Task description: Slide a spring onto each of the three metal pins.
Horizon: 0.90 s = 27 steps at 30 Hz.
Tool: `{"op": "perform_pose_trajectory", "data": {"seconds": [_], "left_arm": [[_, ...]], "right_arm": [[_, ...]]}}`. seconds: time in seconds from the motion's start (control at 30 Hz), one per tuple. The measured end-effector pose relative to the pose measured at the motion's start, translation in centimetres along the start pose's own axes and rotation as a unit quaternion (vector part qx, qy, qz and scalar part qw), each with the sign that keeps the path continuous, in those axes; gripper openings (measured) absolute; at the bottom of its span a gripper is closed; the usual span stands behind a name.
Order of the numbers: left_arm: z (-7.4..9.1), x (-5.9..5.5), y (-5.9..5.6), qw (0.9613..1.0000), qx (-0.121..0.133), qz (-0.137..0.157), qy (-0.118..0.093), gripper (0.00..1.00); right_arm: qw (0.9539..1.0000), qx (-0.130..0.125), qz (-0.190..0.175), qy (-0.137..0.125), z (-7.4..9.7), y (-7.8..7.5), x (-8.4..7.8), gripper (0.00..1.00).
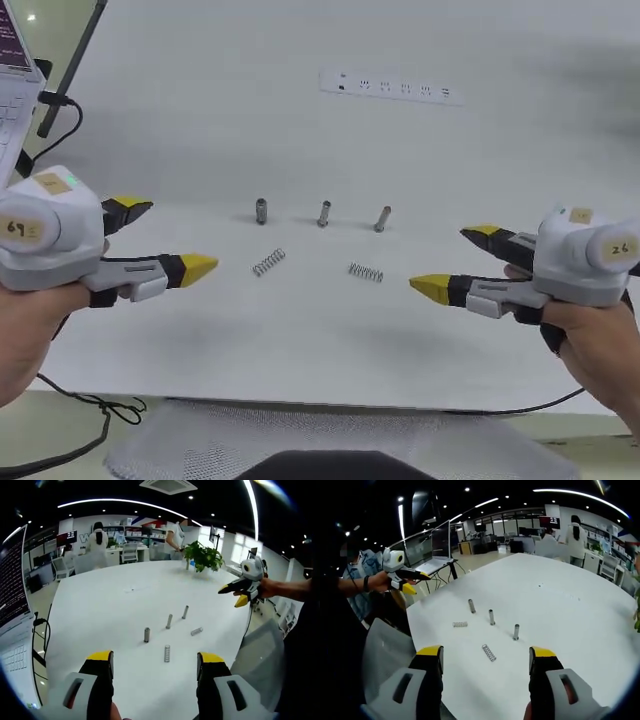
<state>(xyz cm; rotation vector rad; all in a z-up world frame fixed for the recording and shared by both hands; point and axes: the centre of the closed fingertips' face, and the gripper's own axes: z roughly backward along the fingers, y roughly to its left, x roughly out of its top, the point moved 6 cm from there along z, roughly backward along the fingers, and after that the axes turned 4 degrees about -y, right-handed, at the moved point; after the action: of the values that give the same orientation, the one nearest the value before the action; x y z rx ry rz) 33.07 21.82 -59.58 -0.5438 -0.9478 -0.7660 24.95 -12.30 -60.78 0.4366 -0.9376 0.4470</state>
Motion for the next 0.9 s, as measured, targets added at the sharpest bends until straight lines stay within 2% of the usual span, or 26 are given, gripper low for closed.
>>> {"op": "perform_pose_trajectory", "data": {"seconds": [0.27, 0.63, 0.9], "left_arm": [[0.1, -0.1, 0.1, 1.0000, 0.001, 0.001, 0.000, 0.64], [0.0, -0.2, -0.1, 1.0000, -0.002, -0.002, 0.004, 0.63], [-1.1, -0.4, -0.5, 0.9997, -0.016, -0.012, 0.014, 0.63]], "right_arm": [[1.0000, 0.000, -0.010, -0.001, 0.0, 0.5, -1.1, 0.70], [0.9998, -0.002, -0.019, -0.008, 0.2, 0.4, -1.4, 0.71], [0.9999, -0.005, -0.016, -0.004, 0.4, 0.4, -1.4, 0.71]]}}
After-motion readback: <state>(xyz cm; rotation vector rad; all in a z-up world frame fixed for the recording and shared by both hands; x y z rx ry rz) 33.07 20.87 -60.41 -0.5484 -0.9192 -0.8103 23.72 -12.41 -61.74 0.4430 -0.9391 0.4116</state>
